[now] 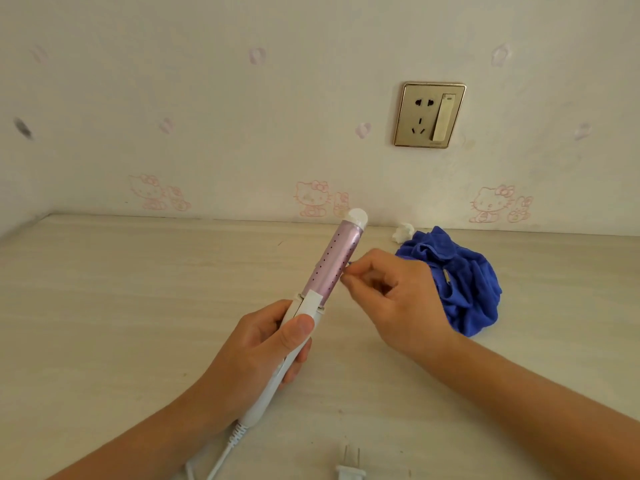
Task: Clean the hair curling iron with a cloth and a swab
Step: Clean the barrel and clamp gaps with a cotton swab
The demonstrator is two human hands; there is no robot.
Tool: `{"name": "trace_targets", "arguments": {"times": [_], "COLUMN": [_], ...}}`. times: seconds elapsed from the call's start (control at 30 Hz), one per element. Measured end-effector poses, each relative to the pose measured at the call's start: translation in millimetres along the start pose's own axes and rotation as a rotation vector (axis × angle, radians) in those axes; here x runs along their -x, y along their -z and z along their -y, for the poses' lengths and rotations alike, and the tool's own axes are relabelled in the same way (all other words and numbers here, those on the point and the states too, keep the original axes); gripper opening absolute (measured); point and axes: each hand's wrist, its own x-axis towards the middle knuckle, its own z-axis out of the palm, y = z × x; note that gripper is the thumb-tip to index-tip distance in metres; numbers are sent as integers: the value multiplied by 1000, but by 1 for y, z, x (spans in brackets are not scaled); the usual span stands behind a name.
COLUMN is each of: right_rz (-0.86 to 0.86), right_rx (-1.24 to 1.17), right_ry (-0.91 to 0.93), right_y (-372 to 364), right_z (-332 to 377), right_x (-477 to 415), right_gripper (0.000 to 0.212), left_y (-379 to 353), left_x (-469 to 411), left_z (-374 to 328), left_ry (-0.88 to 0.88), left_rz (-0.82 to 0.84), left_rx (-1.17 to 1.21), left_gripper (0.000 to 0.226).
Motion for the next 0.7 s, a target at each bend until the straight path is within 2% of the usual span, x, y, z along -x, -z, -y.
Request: {"name": "trace_targets", "arguments": {"times": [0.07,0.13,0.3,0.37,0.47,0.6,0.7], "right_rz": [-97,-93,157,182,77,-123,-86], "right_rx": [-55,-66,-64,-62,-26,-72,-93], "right_ry": [-68,-84,-16,-9,-20,-167,-164], "right_y": [11,12,-16,-15,-5,8,-1], "right_z": [-8,-12,-3,-3,-2,-4,3], "right_x": [-12,-15,13,14,12,7,17], "right_gripper": [14,14,8,9,17,11,12], "left_y": [1,1,4,5,4,2,2], "left_x": [0,-1,-1,-2,-2,-3,-2], "left_z": [1,2,3,3,3,3,3], "left_ry": [19,38,45,50,65,73,66], "left_rz": [27,21,-25,-16,21,75,75], "left_rx": [-13,-20,1,7,3,-12,-5], "left_gripper": [51,56,65,63,60,55,58]}}
